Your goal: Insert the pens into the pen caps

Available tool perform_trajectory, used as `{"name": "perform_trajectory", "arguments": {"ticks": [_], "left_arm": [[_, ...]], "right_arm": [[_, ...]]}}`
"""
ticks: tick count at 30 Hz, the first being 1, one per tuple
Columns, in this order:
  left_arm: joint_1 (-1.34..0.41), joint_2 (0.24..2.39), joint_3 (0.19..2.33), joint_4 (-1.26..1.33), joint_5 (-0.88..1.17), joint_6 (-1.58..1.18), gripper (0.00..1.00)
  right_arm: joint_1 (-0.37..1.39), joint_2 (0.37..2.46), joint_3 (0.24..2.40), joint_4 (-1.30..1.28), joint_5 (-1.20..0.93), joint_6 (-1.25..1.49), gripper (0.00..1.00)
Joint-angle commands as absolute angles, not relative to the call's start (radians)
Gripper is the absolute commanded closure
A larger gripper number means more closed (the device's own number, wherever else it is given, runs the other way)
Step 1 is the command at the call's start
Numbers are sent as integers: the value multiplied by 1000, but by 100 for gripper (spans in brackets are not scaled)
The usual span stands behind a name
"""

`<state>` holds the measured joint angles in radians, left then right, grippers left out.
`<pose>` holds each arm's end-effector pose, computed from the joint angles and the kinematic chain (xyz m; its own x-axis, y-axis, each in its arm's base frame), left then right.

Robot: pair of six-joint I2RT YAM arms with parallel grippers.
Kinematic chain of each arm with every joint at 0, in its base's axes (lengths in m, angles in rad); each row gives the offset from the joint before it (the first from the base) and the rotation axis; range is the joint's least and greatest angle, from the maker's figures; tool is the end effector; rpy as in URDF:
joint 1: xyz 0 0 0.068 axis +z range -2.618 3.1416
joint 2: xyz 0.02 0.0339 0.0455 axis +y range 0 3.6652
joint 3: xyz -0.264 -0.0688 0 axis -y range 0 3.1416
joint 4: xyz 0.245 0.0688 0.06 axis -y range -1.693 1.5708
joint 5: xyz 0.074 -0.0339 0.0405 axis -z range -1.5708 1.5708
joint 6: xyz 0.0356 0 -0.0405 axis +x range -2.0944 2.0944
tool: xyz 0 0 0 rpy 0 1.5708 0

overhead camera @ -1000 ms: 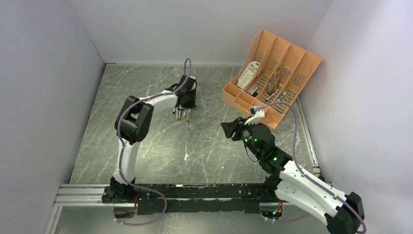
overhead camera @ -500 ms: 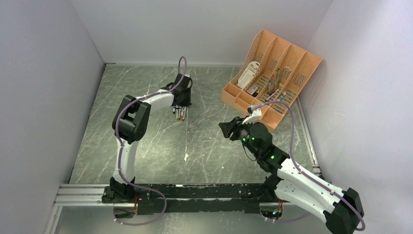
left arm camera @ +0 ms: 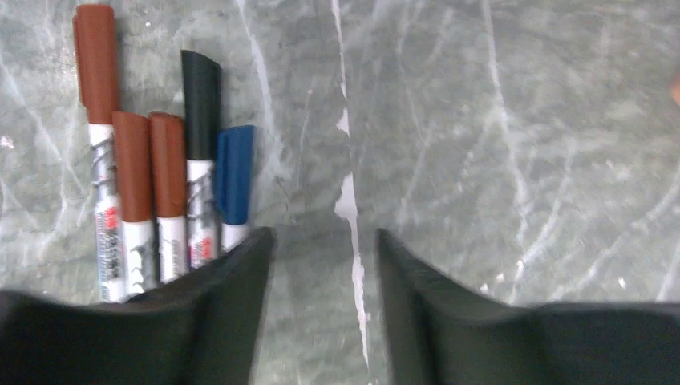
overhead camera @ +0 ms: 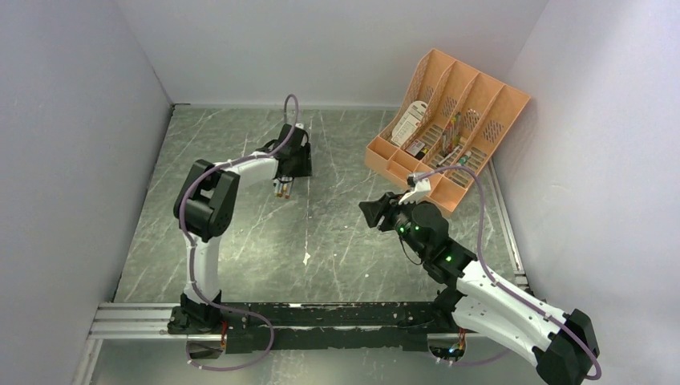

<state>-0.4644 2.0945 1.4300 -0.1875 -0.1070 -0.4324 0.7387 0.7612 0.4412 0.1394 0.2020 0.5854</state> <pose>0.4076 -0.1999 0.1559 -0.7712 -0.0797 -0.6316 0.0653 0.9770 -0.2030 0.1434 0.1209 0.2559 -0.3945 0.3728 -0.8398 -0.3548 0.7813 0.5135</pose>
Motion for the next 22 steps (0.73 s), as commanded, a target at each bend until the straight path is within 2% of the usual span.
{"name": "perform_trajectory", "arguments": {"ticks": [1,2,3,6,14,22], "left_arm": [[-465,1921,1304,49,-14,-395,31],[-469,1899,1284,88,-1,-390,24],[-474,1883,1277,109,7,-385,22],[-486,1860,1285,119,27,-375,21],[-525,1725,1210,245,45,-379,23],[-589,1464,963,453,22,-362,27]], "right_arm": [[734,760,450,185,181,520,43],[733,770,466,176,189,512,36],[734,781,490,151,207,508,25],[734,817,569,74,274,498,2],[734,865,590,-4,388,589,0],[733,913,655,-161,473,656,0]]}}
